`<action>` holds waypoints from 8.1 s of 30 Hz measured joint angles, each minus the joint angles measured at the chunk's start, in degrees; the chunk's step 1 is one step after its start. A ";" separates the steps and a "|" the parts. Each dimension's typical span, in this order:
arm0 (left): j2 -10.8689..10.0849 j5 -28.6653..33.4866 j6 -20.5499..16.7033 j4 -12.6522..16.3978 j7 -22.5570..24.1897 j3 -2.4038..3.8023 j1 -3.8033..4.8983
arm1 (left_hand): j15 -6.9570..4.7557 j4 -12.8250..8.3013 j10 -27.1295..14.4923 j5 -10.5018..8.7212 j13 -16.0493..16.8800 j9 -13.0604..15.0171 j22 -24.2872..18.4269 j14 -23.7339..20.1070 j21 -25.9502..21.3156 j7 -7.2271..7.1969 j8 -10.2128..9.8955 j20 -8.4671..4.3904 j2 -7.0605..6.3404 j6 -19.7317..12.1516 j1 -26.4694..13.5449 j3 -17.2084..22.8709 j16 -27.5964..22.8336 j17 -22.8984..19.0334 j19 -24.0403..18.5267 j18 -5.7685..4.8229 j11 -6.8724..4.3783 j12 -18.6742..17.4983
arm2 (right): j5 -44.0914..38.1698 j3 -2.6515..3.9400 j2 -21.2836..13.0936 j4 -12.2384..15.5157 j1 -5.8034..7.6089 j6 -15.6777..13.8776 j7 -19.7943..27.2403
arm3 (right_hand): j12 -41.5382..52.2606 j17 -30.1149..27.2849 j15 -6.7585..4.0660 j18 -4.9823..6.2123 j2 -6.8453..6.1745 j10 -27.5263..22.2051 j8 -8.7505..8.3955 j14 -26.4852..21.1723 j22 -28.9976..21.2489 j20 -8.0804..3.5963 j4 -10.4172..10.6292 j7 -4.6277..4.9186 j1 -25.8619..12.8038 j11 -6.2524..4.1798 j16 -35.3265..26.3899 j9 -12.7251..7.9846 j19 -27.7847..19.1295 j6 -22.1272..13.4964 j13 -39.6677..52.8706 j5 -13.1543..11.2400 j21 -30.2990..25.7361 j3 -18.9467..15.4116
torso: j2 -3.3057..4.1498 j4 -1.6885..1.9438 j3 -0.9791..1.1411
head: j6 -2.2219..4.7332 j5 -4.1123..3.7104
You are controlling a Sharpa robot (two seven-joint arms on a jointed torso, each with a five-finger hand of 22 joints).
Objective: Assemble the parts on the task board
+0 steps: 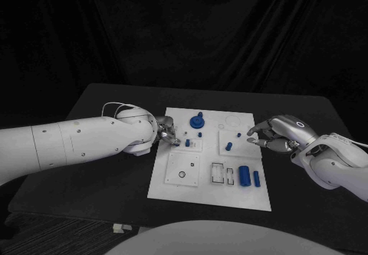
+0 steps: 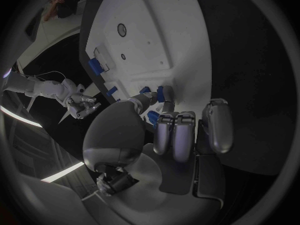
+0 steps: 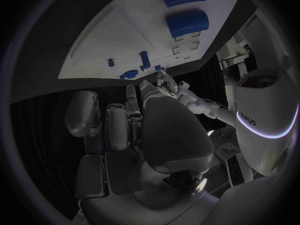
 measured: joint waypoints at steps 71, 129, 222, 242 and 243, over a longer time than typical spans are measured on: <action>-0.10 -6.07 -1.83 0.24 0.89 0.20 -1.30 | 0.47 10.79 -0.01 -17.51 0.04 -5.92 -0.01 0.06 -1.17 0.19 -3.11 0.40 3.35 1.47 -11.93 -14.59 0.00 0.00 -0.41 0.00 0.40 0.00 | 0.00 0.00 0.06 -0.32 -0.76 0.33 -0.08 | 0.00 0.00 0.00 0.00 0.19 0.00 -0.24 0.00 0.01 0.00 -0.48 -0.13 0.19 0.00 -0.23 0.01 0.00 0.13 0.00 1.39 -0.28 0.48 | 0.03 -0.05 -0.02 | 0.00 -0.31; -0.95 -3.43 -3.29 -0.14 4.59 -0.03 -1.69 | 0.82 12.05 -0.02 4.83 0.02 0.22 -0.01 0.00 -2.13 -0.13 0.91 0.82 16.22 0.92 -9.66 -25.59 0.00 0.00 -0.40 0.01 0.79 0.00 | 0.01 0.00 0.10 -0.43 -0.85 0.46 -0.77 | 0.01 0.00 0.00 0.07 0.89 0.00 -0.67 0.00 0.02 0.00 -1.50 0.00 1.39 0.00 -0.45 -0.07 0.00 0.41 0.06 5.99 -0.98 1.50 | 0.03 -0.01 -0.02 | 0.00 -0.43; 14.46 -32.67 -12.41 -22.25 43.54 -0.11 -2.33 | 2.16 1.67 -32.44 -12.87 -54.04 -48.27 0.01 -10.96 -3.30 -0.11 -4.81 2.66 -1.75 -9.28 24.82 -13.99 -19.30 -19.92 -0.39 0.86 3.15 -73.88 | 0.01 0.02 -1.51 1.25 -0.85 -2.20 -0.25 | -0.89 0.00 0.00 0.49 1.11 0.00 -0.90 0.00 0.02 0.00 -0.78 0.20 0.66 0.00 -1.11 -0.05 0.00 0.62 0.14 5.98 -1.65 1.90 | 0.10 -0.54 -0.24 | 0.02 -1.87; 14.89 -32.74 -16.42 -23.73 43.48 0.01 -3.85 | 1.95 -1.36 -23.92 -10.84 -53.96 -46.87 0.00 -9.10 -0.82 1.90 -1.91 2.35 -0.81 -0.46 25.16 -11.00 -18.41 -20.26 1.16 0.78 4.48 -71.61 | 0.02 0.02 -1.27 1.00 -0.85 -2.18 -0.25 | -1.13 0.00 0.00 0.48 1.11 0.00 -0.90 0.00 0.00 0.00 -0.62 -0.01 0.67 0.00 -1.33 -0.05 0.00 0.83 0.18 5.98 -1.65 1.74 | 0.13 -0.44 -0.28 | 0.02 -2.80; 14.48 -32.76 -17.19 -23.43 43.48 -0.04 -3.93 | 1.98 -1.59 -23.65 -10.73 -53.96 -46.86 0.00 -9.05 -0.53 2.03 -1.91 2.23 -0.77 -0.13 25.21 -11.08 -18.41 -20.26 1.34 -0.04 4.75 -71.61 | 0.02 0.02 -1.27 0.99 -0.85 -2.18 -0.25 | -1.13 0.00 0.00 0.48 1.11 0.00 -0.90 0.00 0.00 0.00 -0.62 -0.01 0.67 0.00 -1.33 -0.05 0.00 0.83 0.18 5.98 -1.65 1.74 | 0.13 -0.42 -0.27 | 0.02 -2.85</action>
